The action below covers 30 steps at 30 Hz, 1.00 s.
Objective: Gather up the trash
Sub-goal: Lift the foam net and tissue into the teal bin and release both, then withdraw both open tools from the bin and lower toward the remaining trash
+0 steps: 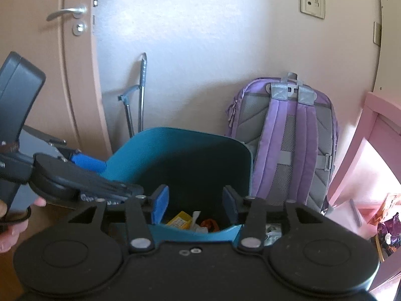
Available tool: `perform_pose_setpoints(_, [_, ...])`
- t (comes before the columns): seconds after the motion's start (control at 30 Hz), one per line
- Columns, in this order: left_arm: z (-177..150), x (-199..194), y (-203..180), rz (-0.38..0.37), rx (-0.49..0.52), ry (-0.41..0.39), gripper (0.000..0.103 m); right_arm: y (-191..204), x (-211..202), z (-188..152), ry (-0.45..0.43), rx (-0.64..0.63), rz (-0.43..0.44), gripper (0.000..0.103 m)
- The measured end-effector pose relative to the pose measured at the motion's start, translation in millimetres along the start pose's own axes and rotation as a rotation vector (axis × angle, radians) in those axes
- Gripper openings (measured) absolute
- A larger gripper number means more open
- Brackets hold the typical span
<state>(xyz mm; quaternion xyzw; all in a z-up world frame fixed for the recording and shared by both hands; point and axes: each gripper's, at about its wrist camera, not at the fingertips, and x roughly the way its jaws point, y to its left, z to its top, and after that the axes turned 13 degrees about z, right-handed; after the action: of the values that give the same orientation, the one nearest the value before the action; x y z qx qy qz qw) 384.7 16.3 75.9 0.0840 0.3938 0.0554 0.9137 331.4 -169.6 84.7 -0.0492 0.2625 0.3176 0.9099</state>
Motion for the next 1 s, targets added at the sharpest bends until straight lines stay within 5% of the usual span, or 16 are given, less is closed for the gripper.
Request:
perform_pose_setpoints(0.63, [-63,-89,49,-0.066,-0.053,-0.085,0.081,59,-67,-35,-0.018,-0.024,0.095,0.06])
perform_pose_setpoints(0.83, [-92,-100,61,-0.085,-0.07,-0.097,0.1,71,-70,-55,-0.009,-0.01,0.109,0.06])
perform_pose_setpoints(1.0, [-123,-95,73,-0.106,-0.076,-0.094,0.101,76,-65,-87,0.015,0.017,0.133,0.061])
